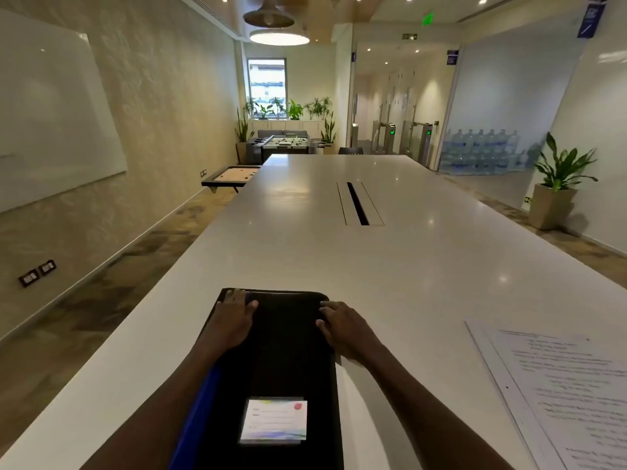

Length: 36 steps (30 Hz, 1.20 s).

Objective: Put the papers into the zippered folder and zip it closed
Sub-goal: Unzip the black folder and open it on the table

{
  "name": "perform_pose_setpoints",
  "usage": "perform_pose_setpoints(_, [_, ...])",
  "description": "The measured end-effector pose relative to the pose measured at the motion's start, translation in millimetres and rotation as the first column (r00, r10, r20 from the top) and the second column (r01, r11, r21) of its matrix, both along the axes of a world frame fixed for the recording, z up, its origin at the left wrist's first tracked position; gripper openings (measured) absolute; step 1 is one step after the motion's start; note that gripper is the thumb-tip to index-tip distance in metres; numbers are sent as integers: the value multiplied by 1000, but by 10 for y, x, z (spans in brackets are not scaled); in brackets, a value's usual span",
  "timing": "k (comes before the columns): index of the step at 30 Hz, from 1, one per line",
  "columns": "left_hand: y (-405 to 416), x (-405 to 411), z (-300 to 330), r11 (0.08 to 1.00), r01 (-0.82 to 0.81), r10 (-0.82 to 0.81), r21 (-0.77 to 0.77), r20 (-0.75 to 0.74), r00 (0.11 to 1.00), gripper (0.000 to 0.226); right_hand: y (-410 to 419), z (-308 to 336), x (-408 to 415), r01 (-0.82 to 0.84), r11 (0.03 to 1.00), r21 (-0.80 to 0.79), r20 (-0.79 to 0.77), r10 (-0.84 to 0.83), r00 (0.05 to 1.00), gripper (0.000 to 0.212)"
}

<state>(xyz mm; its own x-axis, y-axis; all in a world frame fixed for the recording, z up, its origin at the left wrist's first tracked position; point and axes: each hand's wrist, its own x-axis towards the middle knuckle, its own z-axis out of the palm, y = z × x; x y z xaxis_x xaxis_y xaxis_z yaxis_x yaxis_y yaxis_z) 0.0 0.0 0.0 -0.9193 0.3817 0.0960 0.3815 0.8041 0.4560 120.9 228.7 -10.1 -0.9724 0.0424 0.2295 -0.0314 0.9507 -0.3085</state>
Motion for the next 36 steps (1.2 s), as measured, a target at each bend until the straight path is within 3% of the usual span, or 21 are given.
perform_pose_setpoints(4, [-55,-107,-36,1000,-20,21,-24,12,1000,53,26,20,-127,9,1000,-13,0,-9,1000,31])
perform_pose_setpoints(9, [-53,-237,-98,993,-107,103,59,68,992,57,29,18,-410,-15,999,-37,15,15,1000,28])
perform_pose_setpoints(14, [-58,-326,-197,941,-265,262,211,42,964,30,-63,38,-766,-47,995,-85,34,50,998,31])
perform_pose_setpoints(17, [-87,-388,-176,917,-329,324,225,62,944,29,-140,56,-1000,-59,993,-99,67,66,996,36])
perform_pose_setpoints(27, [-46,-378,-220,874,-378,387,304,33,921,28,-593,160,-1753,-153,968,-197,151,184,971,36])
perform_pose_setpoints(36, [-49,-458,-277,849,-412,434,331,11,901,29,-985,274,-2270,-375,924,-69,301,378,876,49])
